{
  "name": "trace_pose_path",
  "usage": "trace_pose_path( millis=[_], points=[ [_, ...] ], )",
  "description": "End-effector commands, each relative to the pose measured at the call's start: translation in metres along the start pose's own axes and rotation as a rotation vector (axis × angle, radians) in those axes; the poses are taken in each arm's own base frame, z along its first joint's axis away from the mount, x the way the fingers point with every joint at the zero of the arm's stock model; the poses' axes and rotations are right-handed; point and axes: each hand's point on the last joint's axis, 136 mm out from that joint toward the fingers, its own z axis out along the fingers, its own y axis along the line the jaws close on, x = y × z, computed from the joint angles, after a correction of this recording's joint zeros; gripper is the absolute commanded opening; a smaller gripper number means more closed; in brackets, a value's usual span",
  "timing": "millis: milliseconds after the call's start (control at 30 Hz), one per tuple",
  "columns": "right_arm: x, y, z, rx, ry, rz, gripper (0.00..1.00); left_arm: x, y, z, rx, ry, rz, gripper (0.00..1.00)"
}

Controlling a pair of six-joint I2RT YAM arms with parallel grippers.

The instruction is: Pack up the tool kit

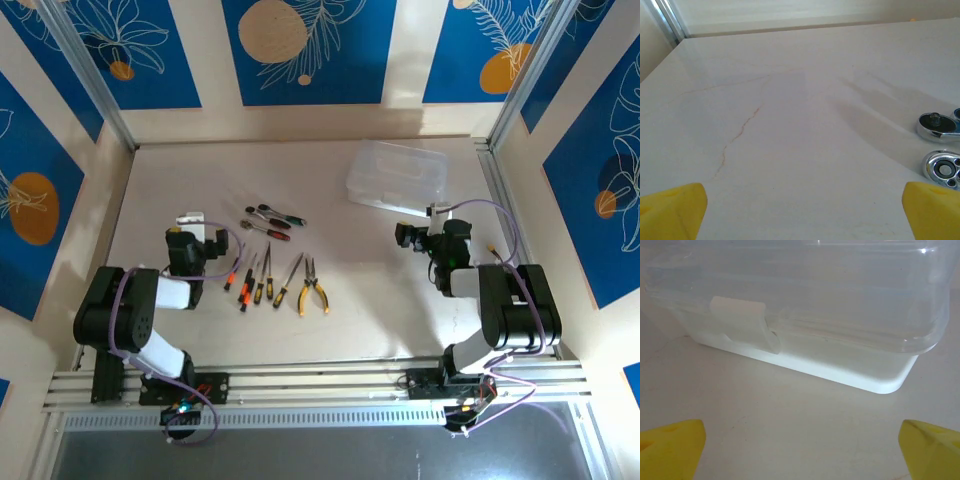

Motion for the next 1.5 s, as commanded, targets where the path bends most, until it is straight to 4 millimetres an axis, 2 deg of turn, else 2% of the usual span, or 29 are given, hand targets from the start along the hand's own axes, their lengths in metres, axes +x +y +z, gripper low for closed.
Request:
trace_pose_path(
  millis=[0, 1100, 1200, 1300, 1367, 1467],
  points=[
    [-0.01, 0.002, 0.0, -0.014, -0.032, -0.008, 0.99, -0.006, 0.002, -0.002, -0.013, -0.03, 0.009, 1.0],
    [-0.01, 0.002, 0.0, -0.015, -0.033, -0.008, 0.99, -0.006, 0.001, -0.001, -0.008, -0.028, 0.012, 1.0],
    [-0.02, 0.002, -0.005, 0.022, -0.037, -0.018, 0.99, -0.023, -0.009, -0.002, 0.021, 0.005, 0.055, 1.0],
    [-0.039, 0.006, -0.014, 0.042, 0.036, -0.001, 0.99, -0.047, -0.004, -0.009, -0.008, 0.104, 0.059, 1.0],
    [-0.058, 0.011, -0.022, 0.034, 0.071, 0.005, 0.99, -0.065, 0.0, -0.017, -0.025, 0.12, 0.047, 1.0],
    [-0.09, 0.008, -0.034, 0.071, 0.108, 0.054, 0.99, -0.087, 0.002, -0.029, -0.022, 0.164, 0.031, 1.0]
  ],
)
